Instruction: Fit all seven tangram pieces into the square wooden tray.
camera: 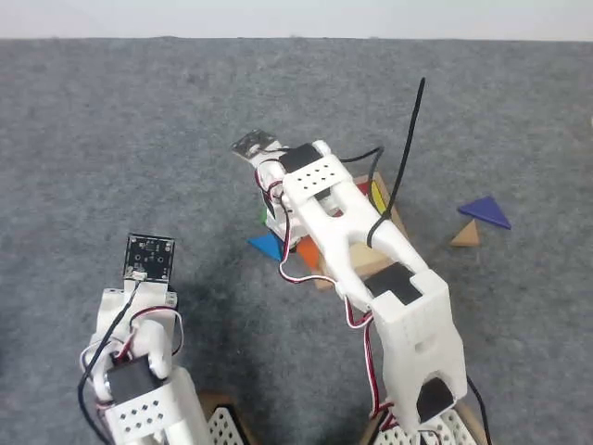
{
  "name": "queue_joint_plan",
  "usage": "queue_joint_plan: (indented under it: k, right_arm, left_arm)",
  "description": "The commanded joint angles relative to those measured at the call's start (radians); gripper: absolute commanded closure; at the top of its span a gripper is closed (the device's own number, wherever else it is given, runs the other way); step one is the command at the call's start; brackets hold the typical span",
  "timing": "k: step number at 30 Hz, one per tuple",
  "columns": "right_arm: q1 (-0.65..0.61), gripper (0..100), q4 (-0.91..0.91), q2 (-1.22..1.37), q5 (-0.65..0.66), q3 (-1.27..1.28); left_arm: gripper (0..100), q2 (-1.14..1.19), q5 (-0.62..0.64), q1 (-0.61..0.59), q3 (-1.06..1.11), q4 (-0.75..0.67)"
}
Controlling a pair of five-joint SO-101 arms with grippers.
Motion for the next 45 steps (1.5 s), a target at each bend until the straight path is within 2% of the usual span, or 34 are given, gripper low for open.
queue_joint_plan:
  k: [1, 4, 13, 20, 26, 30, 39, 45]
  right_arm:
    - [-0.033, 99.1, -0.016, 0.010, -0.129, -0.043]
    - [-0.077, 99.1, -0.019, 0.031, -0.167, -0.044]
    - [-0.131, 98.0, -0.019, 0.045, -0.147, -0.048]
    - [-0.154, 77.5, -0.019, 0.044, -0.130, -0.048]
    - [-0.156, 77.7, -0.016, -0.024, -0.137, -0.041]
    - [-0.111, 78.6, -0.016, -0.042, -0.135, 0.006]
    - [0.074, 78.5, -0.031, -0.130, -0.091, 0.049]
    - [0.114, 78.3, -0.045, -0.079, -0.046, 0.057]
  left_arm:
    - [87, -0.006, -0.006, -0.002, -0.007, -0.011]
    - [87, -0.006, -0.006, -0.002, -0.007, -0.011]
    - [87, -0.006, -0.006, -0.002, -0.007, -0.012]
    - [87, -0.006, -0.006, -0.002, -0.007, -0.012]
    - [87, -0.006, -0.006, -0.002, -0.007, -0.012]
    - [87, -0.006, -0.006, -0.002, -0.007, -0.012]
    - [87, -0.006, -0.006, -0.002, -0.007, -0.012]
    - [87, -0.006, -0.006, -0.002, -0.007, -0.012]
